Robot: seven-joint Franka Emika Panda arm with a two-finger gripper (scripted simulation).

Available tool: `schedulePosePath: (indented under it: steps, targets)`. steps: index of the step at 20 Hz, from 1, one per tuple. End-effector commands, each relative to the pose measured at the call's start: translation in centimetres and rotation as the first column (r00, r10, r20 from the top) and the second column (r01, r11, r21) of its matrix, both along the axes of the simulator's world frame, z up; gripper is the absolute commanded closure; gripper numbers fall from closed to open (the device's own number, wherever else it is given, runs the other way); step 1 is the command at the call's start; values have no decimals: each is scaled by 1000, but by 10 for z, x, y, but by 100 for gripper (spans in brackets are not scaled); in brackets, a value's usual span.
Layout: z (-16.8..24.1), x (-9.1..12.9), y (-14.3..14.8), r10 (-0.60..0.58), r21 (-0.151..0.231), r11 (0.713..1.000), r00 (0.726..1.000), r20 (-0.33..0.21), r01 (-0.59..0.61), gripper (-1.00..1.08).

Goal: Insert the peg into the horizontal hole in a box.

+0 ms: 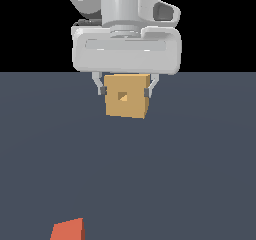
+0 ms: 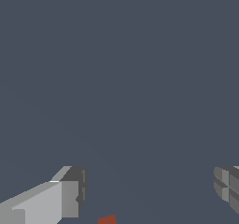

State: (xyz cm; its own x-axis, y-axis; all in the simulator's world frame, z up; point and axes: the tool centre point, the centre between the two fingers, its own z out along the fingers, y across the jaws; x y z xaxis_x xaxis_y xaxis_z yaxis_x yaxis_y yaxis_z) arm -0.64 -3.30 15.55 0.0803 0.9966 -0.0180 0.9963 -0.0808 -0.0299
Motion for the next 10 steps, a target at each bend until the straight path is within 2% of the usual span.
schedulePosePath:
  steps: [1,10]
  targets:
    - [0,0,0,0,0,1000,1000,0,0,-92]
    - [-6,-6,-19,21,1,1000,1000,2,-21,-92]
